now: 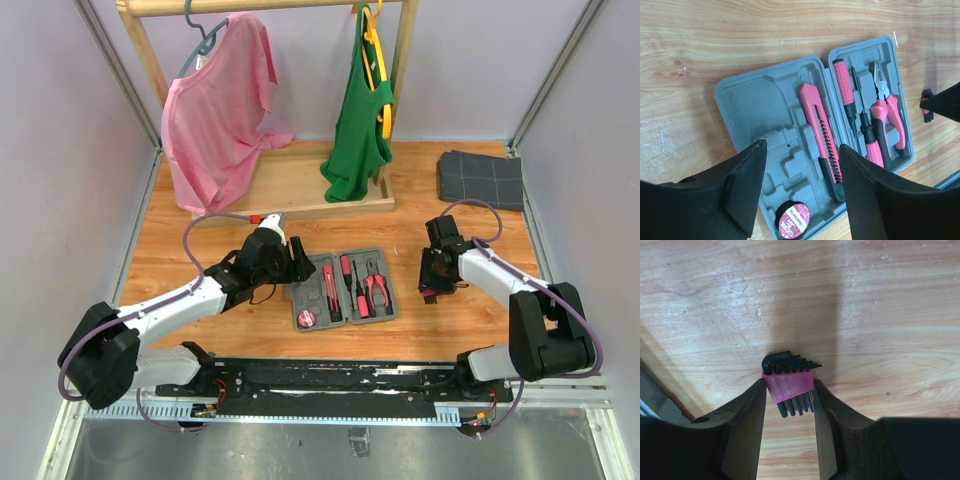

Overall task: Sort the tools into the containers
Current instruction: Pick up the wrench from the center of the board.

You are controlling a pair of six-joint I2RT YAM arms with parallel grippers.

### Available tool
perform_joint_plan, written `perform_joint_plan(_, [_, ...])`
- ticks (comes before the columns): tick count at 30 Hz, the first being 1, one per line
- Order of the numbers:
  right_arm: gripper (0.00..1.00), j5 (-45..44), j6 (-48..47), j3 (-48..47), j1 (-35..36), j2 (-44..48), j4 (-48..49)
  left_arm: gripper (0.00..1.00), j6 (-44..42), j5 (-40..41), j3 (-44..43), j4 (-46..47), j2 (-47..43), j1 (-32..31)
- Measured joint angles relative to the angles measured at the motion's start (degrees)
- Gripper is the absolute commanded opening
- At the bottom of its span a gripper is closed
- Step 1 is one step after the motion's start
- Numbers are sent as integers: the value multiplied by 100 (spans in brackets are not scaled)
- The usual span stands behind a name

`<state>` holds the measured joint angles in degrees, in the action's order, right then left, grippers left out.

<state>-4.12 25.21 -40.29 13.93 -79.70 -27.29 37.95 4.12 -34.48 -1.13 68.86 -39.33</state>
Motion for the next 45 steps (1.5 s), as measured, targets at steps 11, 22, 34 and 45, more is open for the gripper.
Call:
perform_joint_plan(11, [30, 20, -225, -15, 155, 28, 33, 63, 0, -31, 0, 52, 35, 0])
perform_joint_plan(22, [29, 153, -402, -15, 682, 671, 28, 64, 0, -39, 0, 63, 11, 0])
perform_joint_plan(34, [29, 1115, -378, -146, 1694, 1134, 682, 67, 173, -354, 0, 546, -291, 0])
perform_joint_plan(45, [29, 1502, -297, -144, 2682, 804, 2173, 69, 807, -957, 105, 1445, 20, 0])
